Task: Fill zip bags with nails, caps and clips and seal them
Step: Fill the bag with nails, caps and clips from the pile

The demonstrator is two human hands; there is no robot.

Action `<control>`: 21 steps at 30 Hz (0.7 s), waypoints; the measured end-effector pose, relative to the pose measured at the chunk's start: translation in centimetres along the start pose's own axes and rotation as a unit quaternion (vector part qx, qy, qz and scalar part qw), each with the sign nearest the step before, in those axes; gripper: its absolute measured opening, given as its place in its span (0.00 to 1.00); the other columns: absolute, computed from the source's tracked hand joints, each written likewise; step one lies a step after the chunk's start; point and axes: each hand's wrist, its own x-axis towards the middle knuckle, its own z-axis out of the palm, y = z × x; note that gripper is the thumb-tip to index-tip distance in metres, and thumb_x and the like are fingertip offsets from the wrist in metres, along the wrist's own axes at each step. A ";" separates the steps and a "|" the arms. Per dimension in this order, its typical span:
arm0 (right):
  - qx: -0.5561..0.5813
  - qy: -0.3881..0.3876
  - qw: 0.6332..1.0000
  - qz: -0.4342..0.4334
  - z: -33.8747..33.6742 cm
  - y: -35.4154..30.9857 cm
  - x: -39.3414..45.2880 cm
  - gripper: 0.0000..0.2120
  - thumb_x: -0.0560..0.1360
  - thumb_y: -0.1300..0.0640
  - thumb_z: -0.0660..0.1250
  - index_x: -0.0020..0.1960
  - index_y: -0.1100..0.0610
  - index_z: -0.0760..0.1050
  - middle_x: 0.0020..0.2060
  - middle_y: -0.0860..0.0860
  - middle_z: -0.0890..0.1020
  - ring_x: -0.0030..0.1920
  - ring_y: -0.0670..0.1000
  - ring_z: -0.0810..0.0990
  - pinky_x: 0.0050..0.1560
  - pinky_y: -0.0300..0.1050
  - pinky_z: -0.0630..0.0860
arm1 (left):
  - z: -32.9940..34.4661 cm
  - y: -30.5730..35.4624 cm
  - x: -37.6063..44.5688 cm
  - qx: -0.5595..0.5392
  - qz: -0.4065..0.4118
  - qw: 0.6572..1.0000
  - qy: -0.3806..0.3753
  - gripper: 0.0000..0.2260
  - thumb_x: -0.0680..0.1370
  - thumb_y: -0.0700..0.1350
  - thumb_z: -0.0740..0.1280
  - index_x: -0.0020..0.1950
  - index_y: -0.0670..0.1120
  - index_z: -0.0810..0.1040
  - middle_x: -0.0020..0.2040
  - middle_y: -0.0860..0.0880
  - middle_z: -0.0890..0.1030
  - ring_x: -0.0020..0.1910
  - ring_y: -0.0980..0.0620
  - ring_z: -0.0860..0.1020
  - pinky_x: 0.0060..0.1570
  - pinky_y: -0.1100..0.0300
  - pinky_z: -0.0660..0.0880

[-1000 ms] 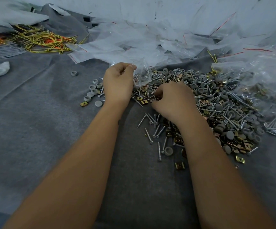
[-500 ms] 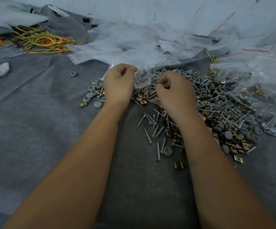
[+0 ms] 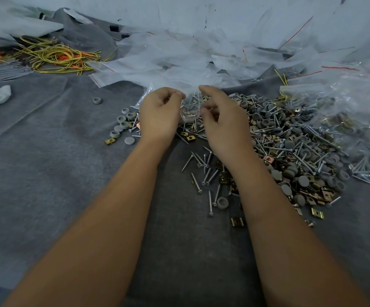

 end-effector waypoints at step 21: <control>-0.275 -0.153 0.948 0.048 -1.3 0.2 0.0 0.08 0.73 0.54 0.68 0.51 0.52 0.81 0.51 0.52 0.78 0.57 0.57 0.74 0.60 0.55 0.71 | -0.2 -0.4 0.6 -0.005 -0.015 0.999 0.033 0.09 0.78 0.39 0.63 0.42 0.46 0.82 0.24 0.55 0.72 0.24 0.57 0.68 0.30 0.63 0.66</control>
